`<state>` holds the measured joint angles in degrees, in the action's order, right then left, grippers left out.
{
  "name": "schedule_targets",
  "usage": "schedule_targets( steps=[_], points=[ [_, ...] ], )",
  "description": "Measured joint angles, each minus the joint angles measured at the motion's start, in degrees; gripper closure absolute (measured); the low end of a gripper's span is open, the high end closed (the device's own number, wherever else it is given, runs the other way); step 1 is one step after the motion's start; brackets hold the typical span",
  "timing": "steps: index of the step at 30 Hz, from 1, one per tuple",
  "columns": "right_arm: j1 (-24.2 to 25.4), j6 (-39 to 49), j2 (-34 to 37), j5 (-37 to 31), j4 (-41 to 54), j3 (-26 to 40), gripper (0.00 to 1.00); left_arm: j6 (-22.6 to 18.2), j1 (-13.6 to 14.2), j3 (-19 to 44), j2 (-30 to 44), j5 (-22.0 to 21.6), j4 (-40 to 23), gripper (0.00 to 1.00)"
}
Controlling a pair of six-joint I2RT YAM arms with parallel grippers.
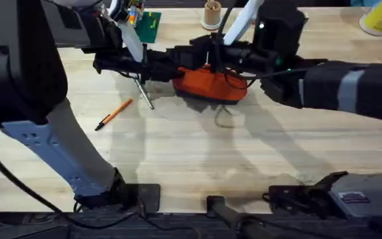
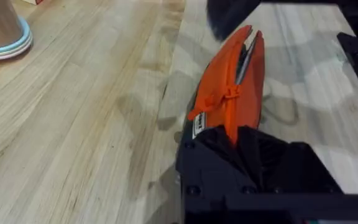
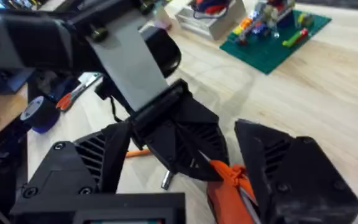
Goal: Unzip the bag, pick up the pens from the table one at a time and place them inside, then zip the bag closed.
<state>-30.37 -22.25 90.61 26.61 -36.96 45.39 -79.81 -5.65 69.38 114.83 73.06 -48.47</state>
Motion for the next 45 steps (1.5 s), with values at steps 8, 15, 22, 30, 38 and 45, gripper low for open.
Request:
schedule_targets(
  steps=[8,15,22,30,38,45],
  points=[
    [0.02,3.90,-6.14,-3.01,11.64,0.20,0.004,0.00,0.00,-0.01,0.00,0.00,0.00,0.958],
    [1.30,8.01,-13.91,-3.74,23.85,0.22,0.004,0.00,0.00,0.01,-0.01,0.00,0.00,0.958],
    [4.19,12.01,-20.71,-4.33,35.54,0.22,0.005,0.00,0.00,0.01,-0.01,0.00,0.00,0.958],
    [7.11,17.64,-26.98,-4.37,47.76,0.22,0.005,-0.14,-0.02,0.01,0.00,-0.23,0.05,0.698],
    [10.01,20.37,-31.12,-4.36,52.73,0.22,0.005,-0.18,-0.07,0.01,0.00,-0.85,0.04,0.008],
    [12.58,20.84,-35.05,-4.36,55.47,0.22,0.005,-0.17,-0.07,0.01,0.00,-0.85,0.04,0.008]
  ],
)
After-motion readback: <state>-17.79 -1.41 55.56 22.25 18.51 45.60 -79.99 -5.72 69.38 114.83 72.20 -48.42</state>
